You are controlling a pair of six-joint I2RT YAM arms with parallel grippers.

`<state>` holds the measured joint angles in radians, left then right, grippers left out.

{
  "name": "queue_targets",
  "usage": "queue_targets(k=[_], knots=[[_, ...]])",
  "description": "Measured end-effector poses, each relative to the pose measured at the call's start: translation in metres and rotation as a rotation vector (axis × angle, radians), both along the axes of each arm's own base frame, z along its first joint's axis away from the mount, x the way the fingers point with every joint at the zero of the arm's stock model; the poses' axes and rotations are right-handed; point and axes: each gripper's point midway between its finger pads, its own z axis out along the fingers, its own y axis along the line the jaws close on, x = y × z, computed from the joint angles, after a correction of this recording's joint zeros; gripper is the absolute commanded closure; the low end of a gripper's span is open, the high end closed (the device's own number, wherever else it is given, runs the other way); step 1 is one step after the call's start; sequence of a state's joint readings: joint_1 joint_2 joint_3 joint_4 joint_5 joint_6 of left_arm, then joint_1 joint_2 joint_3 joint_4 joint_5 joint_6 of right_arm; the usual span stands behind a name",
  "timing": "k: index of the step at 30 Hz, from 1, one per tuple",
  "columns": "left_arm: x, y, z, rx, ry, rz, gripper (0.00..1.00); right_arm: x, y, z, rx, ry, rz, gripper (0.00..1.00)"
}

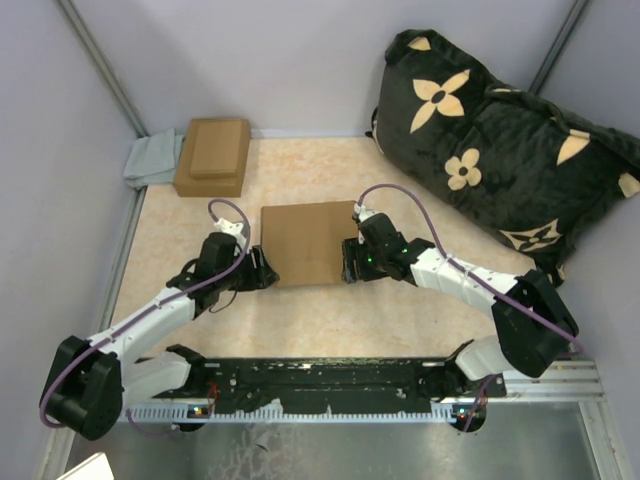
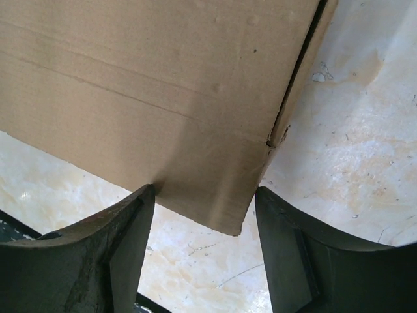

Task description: Fold the paper box

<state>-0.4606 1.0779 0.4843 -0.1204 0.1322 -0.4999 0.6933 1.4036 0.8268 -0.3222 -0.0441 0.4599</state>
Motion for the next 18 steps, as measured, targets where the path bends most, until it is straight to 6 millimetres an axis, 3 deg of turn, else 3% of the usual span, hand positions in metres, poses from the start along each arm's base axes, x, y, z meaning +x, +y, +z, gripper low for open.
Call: queue_targets(k=[18], knots=[[-0.010, -0.002, 0.011, -0.002, 0.049, -0.025, 0.43, -0.008, -0.005, 0.015, -0.031, 0.044, 0.011, 0.38]])
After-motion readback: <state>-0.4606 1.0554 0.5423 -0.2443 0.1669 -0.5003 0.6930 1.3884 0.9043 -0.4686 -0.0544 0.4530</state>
